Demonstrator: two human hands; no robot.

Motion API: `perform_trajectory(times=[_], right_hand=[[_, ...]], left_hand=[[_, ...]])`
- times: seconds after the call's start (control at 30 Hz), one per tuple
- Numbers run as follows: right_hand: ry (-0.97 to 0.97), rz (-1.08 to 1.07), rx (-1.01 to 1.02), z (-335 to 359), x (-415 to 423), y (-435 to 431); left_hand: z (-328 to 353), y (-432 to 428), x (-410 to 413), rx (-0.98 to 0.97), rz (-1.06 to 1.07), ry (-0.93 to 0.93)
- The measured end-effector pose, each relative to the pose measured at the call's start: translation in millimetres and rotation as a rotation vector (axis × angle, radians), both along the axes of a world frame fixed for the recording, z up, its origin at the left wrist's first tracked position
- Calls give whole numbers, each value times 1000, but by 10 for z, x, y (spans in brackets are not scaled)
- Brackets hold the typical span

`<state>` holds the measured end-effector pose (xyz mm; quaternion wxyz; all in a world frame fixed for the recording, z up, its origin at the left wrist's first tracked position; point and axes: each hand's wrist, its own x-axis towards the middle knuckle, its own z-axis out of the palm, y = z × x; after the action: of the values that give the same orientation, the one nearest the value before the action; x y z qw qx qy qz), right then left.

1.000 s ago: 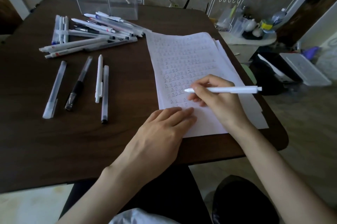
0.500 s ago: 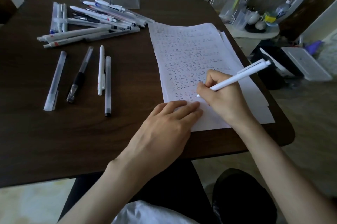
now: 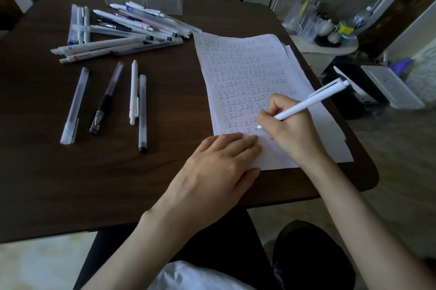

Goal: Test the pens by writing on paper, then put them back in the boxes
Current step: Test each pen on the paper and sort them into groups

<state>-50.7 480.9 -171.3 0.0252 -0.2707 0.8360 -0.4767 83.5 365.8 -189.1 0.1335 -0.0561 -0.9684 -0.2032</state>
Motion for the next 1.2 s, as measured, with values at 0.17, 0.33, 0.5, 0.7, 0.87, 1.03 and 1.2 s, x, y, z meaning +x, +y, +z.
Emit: perform_trajectory(times=[0.17,0.33,0.5,0.7,0.87,1.03,1.2], right_hand=[[-5,18,-10,10,8,7],[2,-15,11,-3,20,5],[141,30,88,135,121,91],[385,9,237,223,352,385],[-27,6,18,284,537,953],[-300,-138,-335,225,830,1590],[-369,-370,-280,-162,972,2151]], left_hand=[[6,-20,37,99,33,79],[2,-57,39,147,100,90],[225,-47,105,425,19,28],[491,155,100,450,-447,-6],[386,460,21,488,-568,-5],[124,981,-33,351,-780,39],[-313,1581,-134,303,-882,-89]])
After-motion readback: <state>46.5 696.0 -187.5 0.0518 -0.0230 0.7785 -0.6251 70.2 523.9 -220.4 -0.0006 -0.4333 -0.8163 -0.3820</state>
